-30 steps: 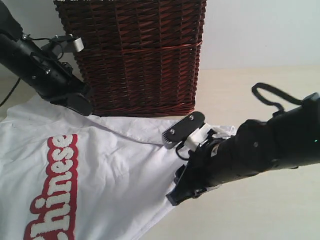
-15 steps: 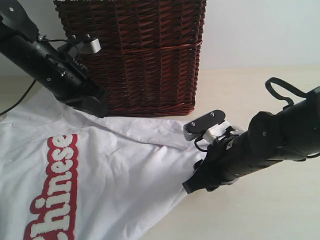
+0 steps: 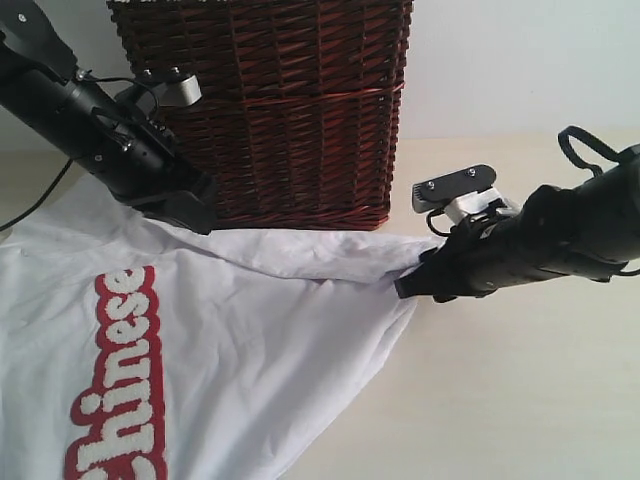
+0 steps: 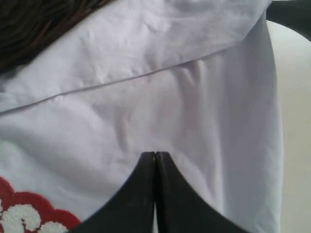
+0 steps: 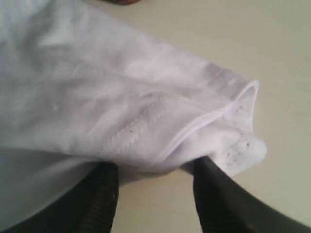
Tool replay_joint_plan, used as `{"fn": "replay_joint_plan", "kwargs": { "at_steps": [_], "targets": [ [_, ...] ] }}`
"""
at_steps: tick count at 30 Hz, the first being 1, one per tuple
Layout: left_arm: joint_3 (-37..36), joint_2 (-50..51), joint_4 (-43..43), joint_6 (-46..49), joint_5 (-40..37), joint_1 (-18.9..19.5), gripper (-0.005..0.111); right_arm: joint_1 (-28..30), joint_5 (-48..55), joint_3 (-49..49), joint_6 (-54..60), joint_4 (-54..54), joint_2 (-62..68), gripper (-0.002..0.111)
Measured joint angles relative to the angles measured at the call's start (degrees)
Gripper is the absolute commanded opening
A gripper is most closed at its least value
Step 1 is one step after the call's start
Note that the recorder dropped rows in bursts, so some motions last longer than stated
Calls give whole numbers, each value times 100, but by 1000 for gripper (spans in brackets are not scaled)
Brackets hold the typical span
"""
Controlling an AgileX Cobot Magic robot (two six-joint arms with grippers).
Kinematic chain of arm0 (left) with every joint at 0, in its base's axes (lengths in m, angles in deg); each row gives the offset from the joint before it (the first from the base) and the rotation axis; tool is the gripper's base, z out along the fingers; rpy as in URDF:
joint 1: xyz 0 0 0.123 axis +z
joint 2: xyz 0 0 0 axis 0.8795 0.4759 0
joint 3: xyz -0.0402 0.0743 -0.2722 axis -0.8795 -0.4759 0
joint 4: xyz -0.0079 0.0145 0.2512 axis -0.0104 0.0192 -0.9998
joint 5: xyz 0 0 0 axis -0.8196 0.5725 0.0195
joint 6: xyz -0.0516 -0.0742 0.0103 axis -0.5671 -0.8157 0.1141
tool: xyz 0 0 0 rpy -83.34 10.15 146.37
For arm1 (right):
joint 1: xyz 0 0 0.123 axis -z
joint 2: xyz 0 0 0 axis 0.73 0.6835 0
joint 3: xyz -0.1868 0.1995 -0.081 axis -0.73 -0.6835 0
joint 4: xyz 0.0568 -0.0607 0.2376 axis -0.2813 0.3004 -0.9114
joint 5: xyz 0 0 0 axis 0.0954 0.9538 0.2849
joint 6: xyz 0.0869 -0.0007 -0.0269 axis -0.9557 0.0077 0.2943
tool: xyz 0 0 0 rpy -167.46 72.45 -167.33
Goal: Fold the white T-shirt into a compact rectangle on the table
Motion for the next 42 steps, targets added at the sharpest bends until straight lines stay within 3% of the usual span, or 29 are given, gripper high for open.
{"fn": "replay_joint_plan", "kwargs": {
  "at_steps": [5,8,13,14,21,25,34,42],
  "targets": [
    [0,0,79,103,5,0,0,73,-413,92,443,0,-11,63],
    [0,0,145,128,5,0,0,189,-584,92,973,0,-11,60],
    [0,0,159,137,5,0,0,213,-301,101,1652,0,138,3],
    [0,0,163,137,-6,0,0,213,-218,101,1777,-18,168,0],
    [0,0,198,150,-6,0,0,213,603,101,2024,-125,-296,0],
    [0,0,199,150,-6,0,0,213,1607,101,1978,-23,-1081,0],
    [0,0,956,905,-672,-16,0,213,3510,164,-196,1256,-2542,0],
    [0,0,1215,1409,-993,-286,0,-329,3583,574,-594,1381,-3173,0]
  ]
}}
